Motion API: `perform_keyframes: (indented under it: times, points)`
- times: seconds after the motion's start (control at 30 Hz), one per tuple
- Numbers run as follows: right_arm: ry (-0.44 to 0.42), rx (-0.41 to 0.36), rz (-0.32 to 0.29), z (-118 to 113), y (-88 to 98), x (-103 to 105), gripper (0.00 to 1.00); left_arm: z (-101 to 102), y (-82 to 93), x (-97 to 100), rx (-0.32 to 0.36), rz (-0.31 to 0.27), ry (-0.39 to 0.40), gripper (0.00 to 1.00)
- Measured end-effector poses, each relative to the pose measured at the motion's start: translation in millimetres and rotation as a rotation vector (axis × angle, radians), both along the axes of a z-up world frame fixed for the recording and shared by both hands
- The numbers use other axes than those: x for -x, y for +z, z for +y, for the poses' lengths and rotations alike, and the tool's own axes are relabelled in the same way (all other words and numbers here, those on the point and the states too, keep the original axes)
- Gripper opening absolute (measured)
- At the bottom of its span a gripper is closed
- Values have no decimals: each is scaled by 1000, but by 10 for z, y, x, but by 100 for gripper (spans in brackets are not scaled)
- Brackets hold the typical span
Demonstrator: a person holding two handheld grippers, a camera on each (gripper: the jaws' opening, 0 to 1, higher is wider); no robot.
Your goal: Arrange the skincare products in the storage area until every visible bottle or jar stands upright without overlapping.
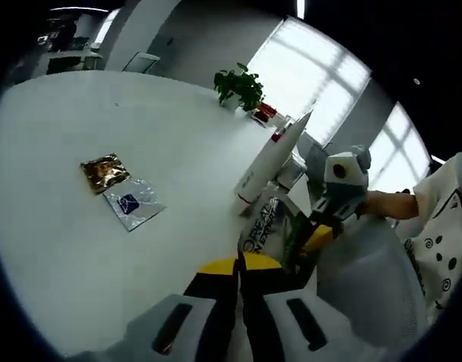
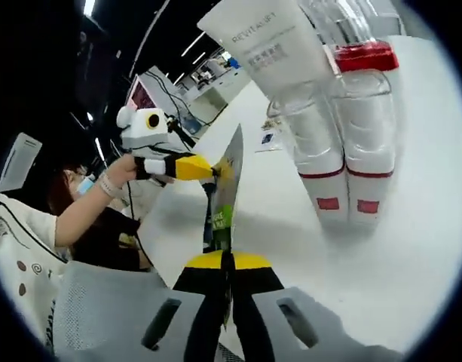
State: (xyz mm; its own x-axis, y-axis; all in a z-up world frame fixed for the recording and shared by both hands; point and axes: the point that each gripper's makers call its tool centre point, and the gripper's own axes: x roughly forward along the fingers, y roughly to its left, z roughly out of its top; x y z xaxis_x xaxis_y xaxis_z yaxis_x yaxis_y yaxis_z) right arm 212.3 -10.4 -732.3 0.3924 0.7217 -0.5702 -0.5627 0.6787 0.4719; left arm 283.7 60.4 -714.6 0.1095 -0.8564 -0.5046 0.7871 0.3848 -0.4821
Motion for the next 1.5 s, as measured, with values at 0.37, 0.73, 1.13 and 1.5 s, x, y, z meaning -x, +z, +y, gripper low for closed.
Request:
perform_keyframes:
  times: [0.37, 0.73, 1.13, 1.5]
  points:
    - [90, 265, -124, -224, -186, -12, 15, -46, -233, -146, -172, -87, -62, 0]
    - [205, 365, -318, 60, 34, 63, 26, -83, -295, -295, -208, -106, -22, 0]
    - [334, 431, -324, 310, -267, 176, 47, -58, -326, -382, -210, -103, 25, 0]
    - [314, 469, -304, 185, -344, 56, 35, -10, -361, -543, -196, -85, 100, 0]
